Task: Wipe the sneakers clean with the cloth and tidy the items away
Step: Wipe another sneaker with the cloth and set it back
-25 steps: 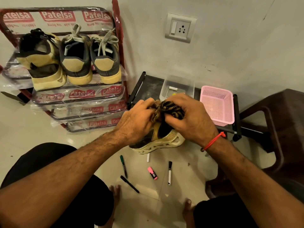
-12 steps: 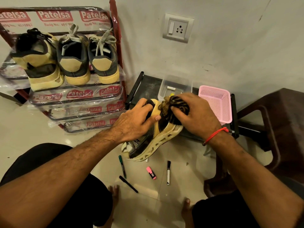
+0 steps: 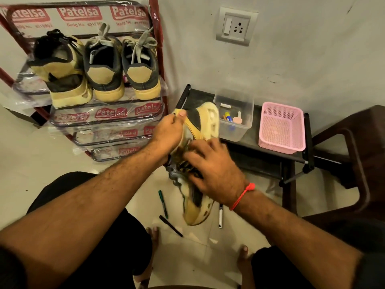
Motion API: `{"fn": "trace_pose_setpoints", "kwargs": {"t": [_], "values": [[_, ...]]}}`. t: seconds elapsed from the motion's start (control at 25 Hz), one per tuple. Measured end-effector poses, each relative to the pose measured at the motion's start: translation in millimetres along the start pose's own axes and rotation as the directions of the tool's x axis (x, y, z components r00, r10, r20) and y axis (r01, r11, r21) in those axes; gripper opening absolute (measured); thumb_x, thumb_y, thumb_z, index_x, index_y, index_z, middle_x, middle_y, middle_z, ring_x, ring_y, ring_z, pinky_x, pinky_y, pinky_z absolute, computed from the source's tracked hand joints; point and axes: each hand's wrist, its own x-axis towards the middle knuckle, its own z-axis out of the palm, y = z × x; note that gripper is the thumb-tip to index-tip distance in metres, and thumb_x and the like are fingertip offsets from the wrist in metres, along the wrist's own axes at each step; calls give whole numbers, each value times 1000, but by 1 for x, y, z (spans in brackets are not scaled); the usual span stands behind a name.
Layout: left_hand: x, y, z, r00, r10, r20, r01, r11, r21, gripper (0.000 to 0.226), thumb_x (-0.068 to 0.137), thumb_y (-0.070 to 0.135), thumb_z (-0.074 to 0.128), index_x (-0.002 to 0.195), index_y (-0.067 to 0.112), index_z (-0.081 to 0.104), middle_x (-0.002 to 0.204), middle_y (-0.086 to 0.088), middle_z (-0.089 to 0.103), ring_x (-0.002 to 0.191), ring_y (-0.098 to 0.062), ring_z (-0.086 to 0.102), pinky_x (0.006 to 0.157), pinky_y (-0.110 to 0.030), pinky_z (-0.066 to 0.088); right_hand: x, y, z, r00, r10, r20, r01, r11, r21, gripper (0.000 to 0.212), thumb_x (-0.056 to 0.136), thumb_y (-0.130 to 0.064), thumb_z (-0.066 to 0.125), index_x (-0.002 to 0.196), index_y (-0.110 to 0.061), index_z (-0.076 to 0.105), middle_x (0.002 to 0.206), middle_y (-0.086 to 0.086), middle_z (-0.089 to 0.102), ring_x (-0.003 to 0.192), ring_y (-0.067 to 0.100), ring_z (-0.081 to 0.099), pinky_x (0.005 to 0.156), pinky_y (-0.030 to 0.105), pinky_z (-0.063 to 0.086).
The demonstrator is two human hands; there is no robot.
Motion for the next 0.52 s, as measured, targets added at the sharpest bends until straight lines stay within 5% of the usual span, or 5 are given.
{"fn": "trace_pose_setpoints", "kwargs": {"t": [0.08, 0.2, 0.36, 0.52], "values": [[11, -2, -10, 993, -97, -67, 94, 995, -45, 56, 101, 62, 38, 126, 17, 60, 116, -4, 65, 111, -27, 60, 100, -47, 49, -15, -20, 16, 982, -158, 106, 158, 987, 7, 42, 83, -42, 63, 120, -22, 62, 123, 5, 55, 106, 27, 49, 81, 43, 52], [14, 0, -19, 992, -64, -105, 69, 996, 52, 54, 103, 59, 37, 122, 15, 60, 112, -7, 65, 107, -28, 62, 97, -49, 51, -20, -15, 19, 950, -274, 150, 280, 960, -23, 41, 81, -39, 68, 118, -22, 64, 122, 6, 56, 109, 26, 49, 83, 44, 51], [2, 5, -14, 999, 17, 41, -19, 998, 58, 49, 105, 53, 37, 112, 11, 62, 106, -8, 63, 100, -24, 61, 87, -40, 50, 11, 32, -8, 991, 3, -130, 3, 999, 49, 42, 83, -37, 56, 118, -15, 63, 121, 14, 57, 110, 34, 51, 88, 51, 47], [-10, 2, 2, 972, 89, 218, -101, 994, 42, 51, 105, 52, 38, 100, 9, 65, 97, -8, 67, 92, -24, 63, 85, -42, 51, 18, 53, -17, 962, 193, -191, -188, 981, 45, 42, 82, -34, 55, 119, -17, 63, 120, 10, 56, 110, 33, 47, 87, 52, 44]]}}
